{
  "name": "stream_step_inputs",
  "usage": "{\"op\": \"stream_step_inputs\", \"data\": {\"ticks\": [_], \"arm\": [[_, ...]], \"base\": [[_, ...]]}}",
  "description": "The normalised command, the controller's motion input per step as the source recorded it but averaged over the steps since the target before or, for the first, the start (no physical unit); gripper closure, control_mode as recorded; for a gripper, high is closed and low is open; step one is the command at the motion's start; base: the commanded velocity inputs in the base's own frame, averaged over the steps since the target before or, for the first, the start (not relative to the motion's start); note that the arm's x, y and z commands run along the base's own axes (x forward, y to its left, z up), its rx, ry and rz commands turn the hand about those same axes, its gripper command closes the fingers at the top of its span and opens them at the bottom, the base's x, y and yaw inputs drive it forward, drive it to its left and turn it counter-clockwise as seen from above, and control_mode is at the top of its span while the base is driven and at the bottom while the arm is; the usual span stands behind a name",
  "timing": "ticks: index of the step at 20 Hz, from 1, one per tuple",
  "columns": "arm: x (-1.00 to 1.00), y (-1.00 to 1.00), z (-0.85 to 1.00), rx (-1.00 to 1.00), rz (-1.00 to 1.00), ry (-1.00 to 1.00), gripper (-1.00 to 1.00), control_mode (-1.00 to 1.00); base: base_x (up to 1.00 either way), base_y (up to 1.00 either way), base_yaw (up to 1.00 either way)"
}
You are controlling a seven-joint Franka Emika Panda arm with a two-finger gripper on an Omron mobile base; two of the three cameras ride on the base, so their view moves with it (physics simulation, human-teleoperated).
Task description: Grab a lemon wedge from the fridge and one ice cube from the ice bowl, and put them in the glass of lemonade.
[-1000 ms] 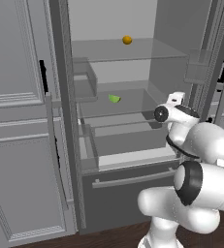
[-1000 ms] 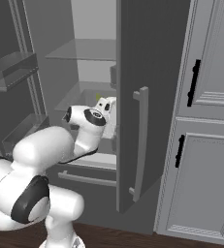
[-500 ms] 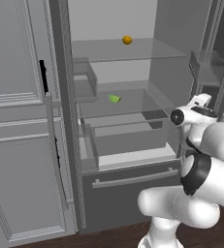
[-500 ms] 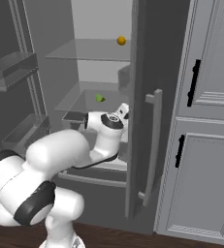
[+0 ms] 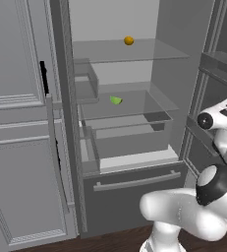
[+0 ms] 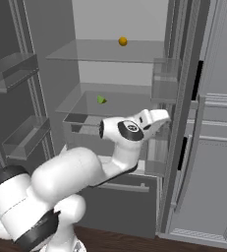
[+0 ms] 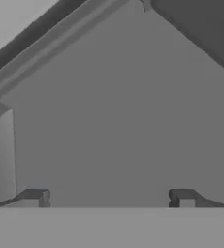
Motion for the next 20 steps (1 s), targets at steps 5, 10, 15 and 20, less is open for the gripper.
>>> {"op": "stream_step_inputs", "data": {"ticks": [5,10,15,20], "arm": [[-0.52,0.86,0.18,0.18,0.00,-0.28,-1.00,-1.00],[-0.37,1.00,0.08,0.19,0.01,-0.22,-1.00,-1.00],[-0.10,1.00,0.39,0.26,0.03,-0.12,-1.00,-1.00],[-0.12,1.00,0.29,0.34,0.10,-0.01,-1.00,-1.00]], "base": [[0.00,0.00,0.00],[0.00,0.00,0.00],[0.00,0.00,0.00],[0.00,0.00,0.00]]}}
